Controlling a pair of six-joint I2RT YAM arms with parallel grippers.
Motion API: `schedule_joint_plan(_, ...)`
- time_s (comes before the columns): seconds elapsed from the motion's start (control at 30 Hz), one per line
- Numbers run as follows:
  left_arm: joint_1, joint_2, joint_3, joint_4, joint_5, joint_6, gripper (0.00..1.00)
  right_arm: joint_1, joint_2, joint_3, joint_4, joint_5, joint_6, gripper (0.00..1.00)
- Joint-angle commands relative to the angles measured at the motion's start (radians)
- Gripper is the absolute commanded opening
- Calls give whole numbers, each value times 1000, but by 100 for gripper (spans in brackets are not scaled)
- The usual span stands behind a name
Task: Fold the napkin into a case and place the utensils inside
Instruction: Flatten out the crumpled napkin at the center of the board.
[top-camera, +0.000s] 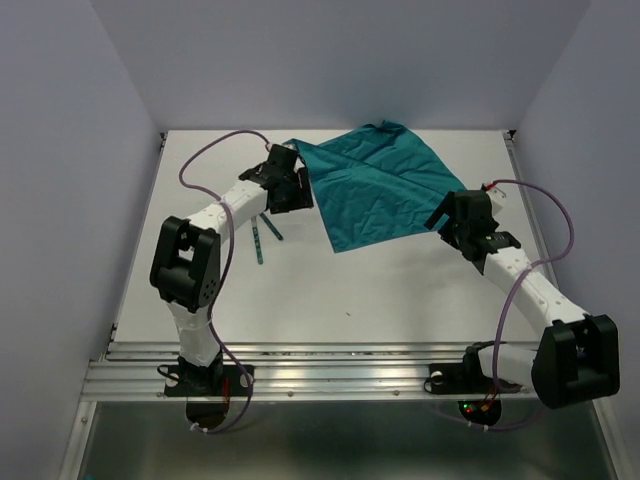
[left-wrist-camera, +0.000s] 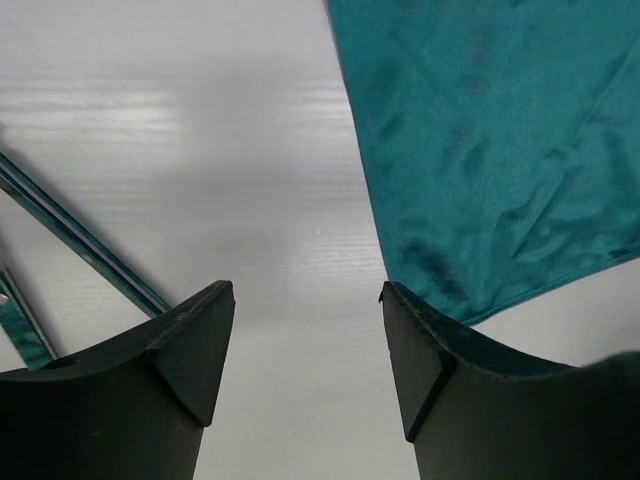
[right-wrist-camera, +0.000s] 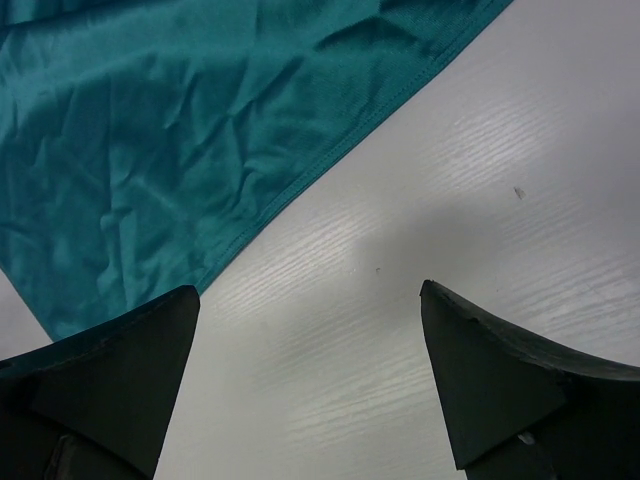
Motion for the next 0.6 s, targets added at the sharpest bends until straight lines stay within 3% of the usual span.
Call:
schedule_joint_plan(0.0,-103,-2,-27,-19,-117,-102,71,-3,15,32,33,16,10,97)
schedule_joint_plan(0.17,-212,61,13,-37,-186,-196,71,-3,-1,18,34,8,10,98)
schedule_joint_plan(0.4,-257,124,25,-72,-268,-329,71,-3,-38,1,34,16,-1,99)
schedule_joint_plan(0.57,-275,178,59,-92,-252,-363,71,-3,-32,3,33,5,-1,99)
